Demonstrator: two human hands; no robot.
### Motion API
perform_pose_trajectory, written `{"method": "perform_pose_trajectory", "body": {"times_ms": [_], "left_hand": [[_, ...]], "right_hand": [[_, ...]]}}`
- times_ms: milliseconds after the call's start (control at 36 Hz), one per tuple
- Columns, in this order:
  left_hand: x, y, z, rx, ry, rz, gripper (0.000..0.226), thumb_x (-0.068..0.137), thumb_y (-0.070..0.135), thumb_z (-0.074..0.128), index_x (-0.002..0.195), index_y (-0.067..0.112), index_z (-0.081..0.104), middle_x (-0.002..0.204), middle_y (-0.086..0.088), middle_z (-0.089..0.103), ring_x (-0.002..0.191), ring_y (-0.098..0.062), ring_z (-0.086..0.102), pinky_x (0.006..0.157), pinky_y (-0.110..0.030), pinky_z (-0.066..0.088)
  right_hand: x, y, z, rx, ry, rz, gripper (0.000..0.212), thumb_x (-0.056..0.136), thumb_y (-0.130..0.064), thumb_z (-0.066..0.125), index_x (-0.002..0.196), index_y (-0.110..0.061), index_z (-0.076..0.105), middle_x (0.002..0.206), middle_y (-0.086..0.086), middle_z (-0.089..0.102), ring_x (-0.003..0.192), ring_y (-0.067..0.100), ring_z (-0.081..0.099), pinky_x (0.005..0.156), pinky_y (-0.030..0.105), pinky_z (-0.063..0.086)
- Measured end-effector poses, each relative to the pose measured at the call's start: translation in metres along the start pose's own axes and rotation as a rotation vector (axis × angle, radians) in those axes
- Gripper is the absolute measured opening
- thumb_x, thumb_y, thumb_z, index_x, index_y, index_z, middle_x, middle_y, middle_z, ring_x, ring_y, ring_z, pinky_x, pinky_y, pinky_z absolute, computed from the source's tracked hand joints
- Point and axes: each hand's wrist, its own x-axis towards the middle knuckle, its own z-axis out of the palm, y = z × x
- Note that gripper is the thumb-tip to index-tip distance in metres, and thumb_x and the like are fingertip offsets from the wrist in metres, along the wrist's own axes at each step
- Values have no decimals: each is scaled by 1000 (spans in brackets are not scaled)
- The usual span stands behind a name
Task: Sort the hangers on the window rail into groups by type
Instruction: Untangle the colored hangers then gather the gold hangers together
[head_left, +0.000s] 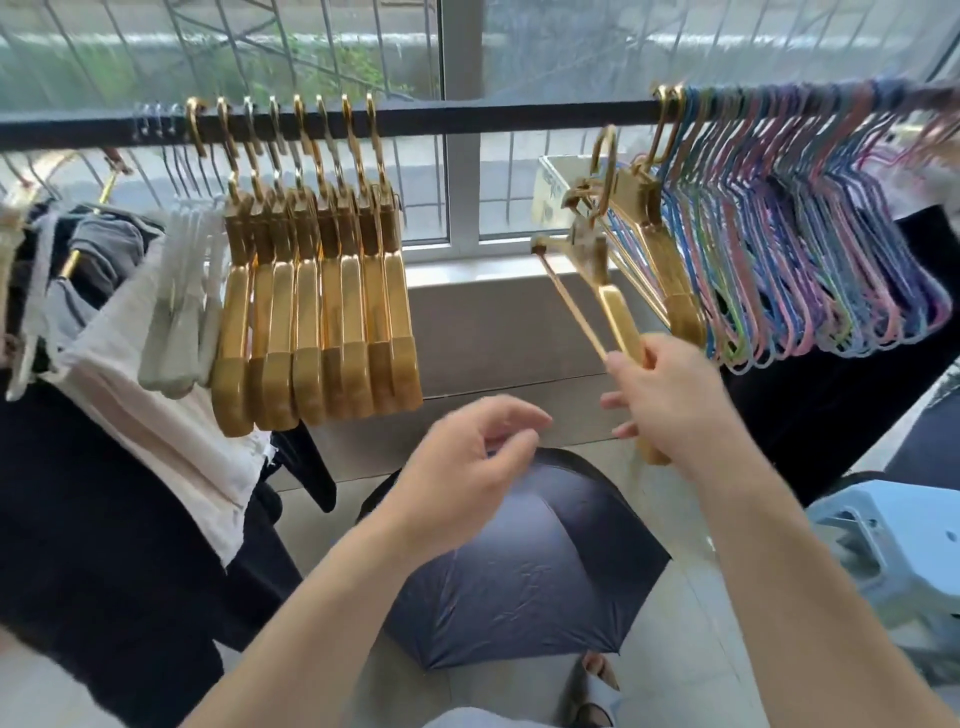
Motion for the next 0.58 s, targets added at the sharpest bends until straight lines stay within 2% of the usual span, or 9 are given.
{"method": "perform_pose_trajectory", "body": {"times_ms": [83, 250, 306, 361, 417, 472, 583], "left_hand": [[4, 22, -21, 6, 75, 67, 18, 102, 16, 61, 110, 26, 74, 103, 17, 75, 102, -1, 69, 89, -15, 52], [13, 24, -48, 105, 207, 105, 17, 102, 17, 59, 106, 24, 74, 97, 15, 74, 97, 0, 67, 81, -9, 49], [13, 19, -51, 167, 273, 114, 17, 102, 13, 59, 104, 21, 74, 92, 14, 72, 89, 2, 66, 74, -6, 46], [14, 11, -50, 272, 340, 127, 17, 102, 11, 59, 104, 20, 73, 84, 13, 68, 77, -2, 62, 68, -11, 45], [14, 3, -48, 436, 381, 142, 16, 100, 11, 60, 106, 18, 73, 94, 10, 67, 90, -5, 59, 81, -14, 44], [13, -4, -47, 546, 395, 149, 15, 99, 10, 61, 105, 17, 73, 106, 7, 66, 108, -10, 54, 92, -10, 37], [11, -10, -45, 519, 387, 93, 16, 99, 12, 61, 104, 19, 74, 112, 10, 64, 116, -8, 48, 95, -5, 31]], "right_hand": [[9, -19, -28, -115, 64, -66, 18, 104, -32, 55, 95, -17, 59, 89, 2, 66, 70, 14, 75, 58, 37, 64], [34, -44, -54, -194, 93, -79, 25, 103, -32, 54, 96, -9, 60, 79, 12, 71, 59, 20, 74, 59, 45, 64], [41, -51, -57, -171, 86, -60, 26, 104, -30, 53, 101, -5, 61, 76, 16, 71, 59, 26, 75, 60, 51, 64], [50, -57, -57, -160, 89, -44, 29, 104, -30, 52, 104, -3, 61, 76, 17, 71, 59, 28, 75, 62, 54, 64], [60, -64, -55, -172, 89, -37, 31, 104, -31, 51, 105, -2, 61, 77, 16, 72, 58, 28, 75, 66, 53, 64], [68, -70, -50, -191, 90, -30, 33, 104, -30, 50, 104, 1, 60, 79, 16, 72, 57, 29, 74, 67, 50, 64], [78, -75, -42, -269, 75, 11, 31, 104, -26, 47, 92, 1, 57, 64, 19, 72, 54, 30, 73, 67, 45, 64]]}}
